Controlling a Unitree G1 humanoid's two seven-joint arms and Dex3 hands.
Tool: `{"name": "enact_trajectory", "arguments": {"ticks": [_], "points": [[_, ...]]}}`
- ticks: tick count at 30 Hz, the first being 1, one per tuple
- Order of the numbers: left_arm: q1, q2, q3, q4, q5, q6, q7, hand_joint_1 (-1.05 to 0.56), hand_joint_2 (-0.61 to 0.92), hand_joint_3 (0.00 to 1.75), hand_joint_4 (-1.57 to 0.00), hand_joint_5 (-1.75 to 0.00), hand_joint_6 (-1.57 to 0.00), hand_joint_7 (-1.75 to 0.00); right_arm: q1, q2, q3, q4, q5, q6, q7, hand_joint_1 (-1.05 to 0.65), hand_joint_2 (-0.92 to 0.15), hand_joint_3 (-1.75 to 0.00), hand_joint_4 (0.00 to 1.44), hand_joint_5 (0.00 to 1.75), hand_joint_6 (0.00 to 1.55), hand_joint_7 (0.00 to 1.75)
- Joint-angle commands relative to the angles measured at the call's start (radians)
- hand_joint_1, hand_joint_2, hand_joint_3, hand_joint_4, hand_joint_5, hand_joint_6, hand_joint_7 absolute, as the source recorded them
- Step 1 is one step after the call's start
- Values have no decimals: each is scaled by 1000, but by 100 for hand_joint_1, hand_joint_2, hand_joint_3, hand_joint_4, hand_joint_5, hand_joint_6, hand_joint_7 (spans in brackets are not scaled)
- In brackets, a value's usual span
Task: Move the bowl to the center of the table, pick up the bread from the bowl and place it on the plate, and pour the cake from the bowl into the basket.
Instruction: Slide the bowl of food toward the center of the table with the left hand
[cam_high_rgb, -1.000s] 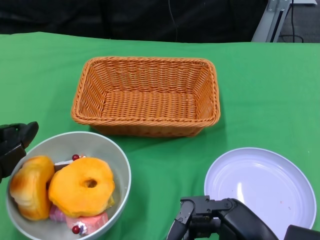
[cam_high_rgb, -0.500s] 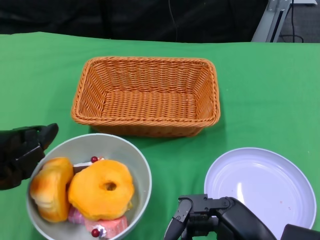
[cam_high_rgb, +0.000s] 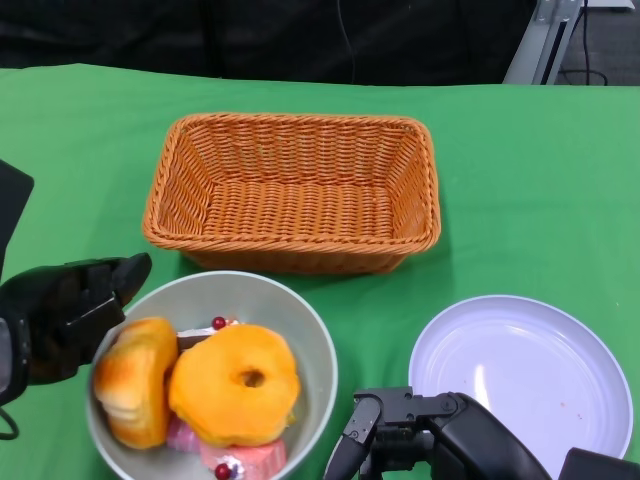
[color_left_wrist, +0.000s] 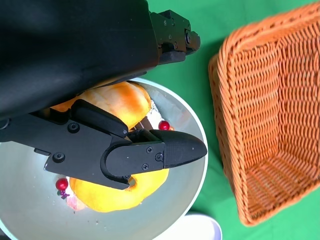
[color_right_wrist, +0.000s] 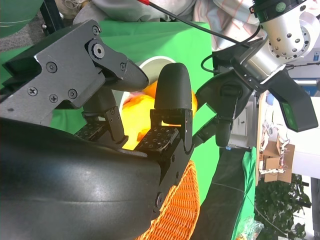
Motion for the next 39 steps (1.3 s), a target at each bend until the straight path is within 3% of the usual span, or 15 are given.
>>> {"name": "enact_trajectory", "arguments": {"ticks": [1,39], "points": [[-11,-19,12,-19,-21,22,11,-70,92,55,0,0,0,0,-4,-4,1,-8,1,4,-1,-10,-52,-105,80,158,79,112],[-80,-165,-9,-34,-39,87,77,-67,92,53,0,0,0,0,-24,1,11,12,-6,-10,-7,-10,-51,-106,80,155,79,113]]}}
